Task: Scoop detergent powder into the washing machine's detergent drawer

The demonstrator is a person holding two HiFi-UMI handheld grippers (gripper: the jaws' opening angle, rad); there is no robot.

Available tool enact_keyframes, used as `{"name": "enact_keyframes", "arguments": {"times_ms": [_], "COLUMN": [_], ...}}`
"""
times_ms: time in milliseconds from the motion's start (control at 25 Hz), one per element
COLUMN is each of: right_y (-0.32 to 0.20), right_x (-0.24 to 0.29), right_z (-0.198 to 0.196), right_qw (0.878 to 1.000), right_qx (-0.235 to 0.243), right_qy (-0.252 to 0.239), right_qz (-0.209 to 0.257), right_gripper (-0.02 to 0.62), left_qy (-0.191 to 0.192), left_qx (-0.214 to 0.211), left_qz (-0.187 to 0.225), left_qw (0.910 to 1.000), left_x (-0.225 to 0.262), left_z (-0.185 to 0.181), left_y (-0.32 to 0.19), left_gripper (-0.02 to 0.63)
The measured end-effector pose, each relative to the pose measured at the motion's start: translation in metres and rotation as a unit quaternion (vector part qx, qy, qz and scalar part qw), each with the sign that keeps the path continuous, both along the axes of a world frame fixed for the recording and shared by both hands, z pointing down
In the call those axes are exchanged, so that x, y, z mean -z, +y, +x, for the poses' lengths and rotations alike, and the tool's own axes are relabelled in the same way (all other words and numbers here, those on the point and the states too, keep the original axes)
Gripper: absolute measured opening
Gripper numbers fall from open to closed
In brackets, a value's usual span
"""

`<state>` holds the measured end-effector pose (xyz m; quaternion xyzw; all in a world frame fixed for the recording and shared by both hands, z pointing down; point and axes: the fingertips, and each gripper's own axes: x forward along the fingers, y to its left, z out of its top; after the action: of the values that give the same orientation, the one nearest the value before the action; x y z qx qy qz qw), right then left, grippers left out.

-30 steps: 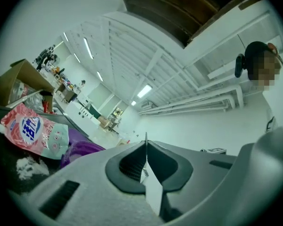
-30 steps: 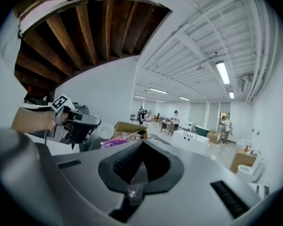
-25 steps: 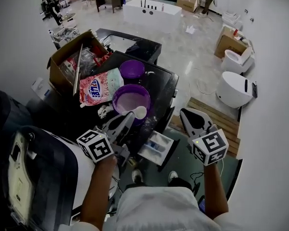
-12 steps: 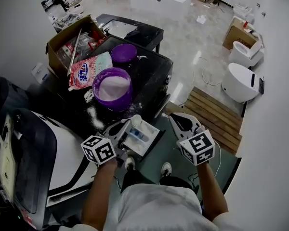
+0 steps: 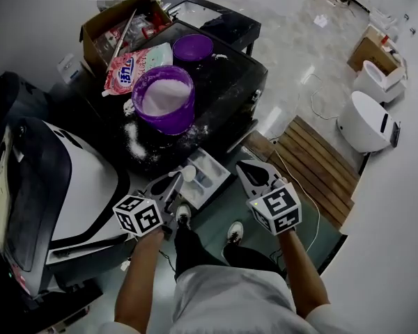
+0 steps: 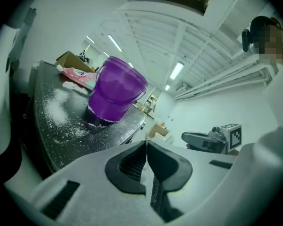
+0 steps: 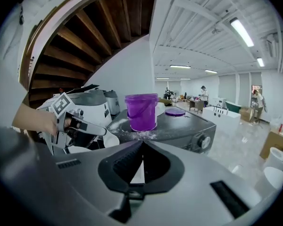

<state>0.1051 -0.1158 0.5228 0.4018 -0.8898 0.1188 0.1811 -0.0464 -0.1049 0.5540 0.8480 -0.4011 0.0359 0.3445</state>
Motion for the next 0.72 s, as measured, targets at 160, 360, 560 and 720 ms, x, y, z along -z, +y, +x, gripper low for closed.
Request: {"name": "enact_keyframes", "arguments": {"times_ms": [160, 360, 560, 720], "right_y": [0.003, 0.008, 0.015, 0.017], "right_x": [-0.009, -0.017, -0.024, -0.025], "right_z": [-0.012, -0.022, -0.027, -0.027], "right_qw": [1.000, 0.999, 0.998, 0.998], "right_qx": [0.027, 0.048, 0.059, 0.060], "right_qy": [-0.002, 0.001, 0.004, 0.004], "right_qz": [-0.007, -0.014, -0.021, -0.024], "right_gripper": [-0.003, -0.003, -0.003, -0.003], "left_qy": [-0.025, -0.089, -0.160, -0.215], "left_qx": [0.027, 0.031, -0.001, -0.037], "left_qz": [-0.002, 0.019, 0.063, 0.098], "left_qw": [0.9993, 0.9954, 0.9851, 0.9710], "left_x": [-0.013, -0.029, -0.041, -0.045], "left_z": [-0.013, -0.025, -0.024, -0.017], "left_y": [0.011, 0.020, 0.024, 0.028], "left_gripper": [0.014, 0.014, 0.014, 0.014]}}
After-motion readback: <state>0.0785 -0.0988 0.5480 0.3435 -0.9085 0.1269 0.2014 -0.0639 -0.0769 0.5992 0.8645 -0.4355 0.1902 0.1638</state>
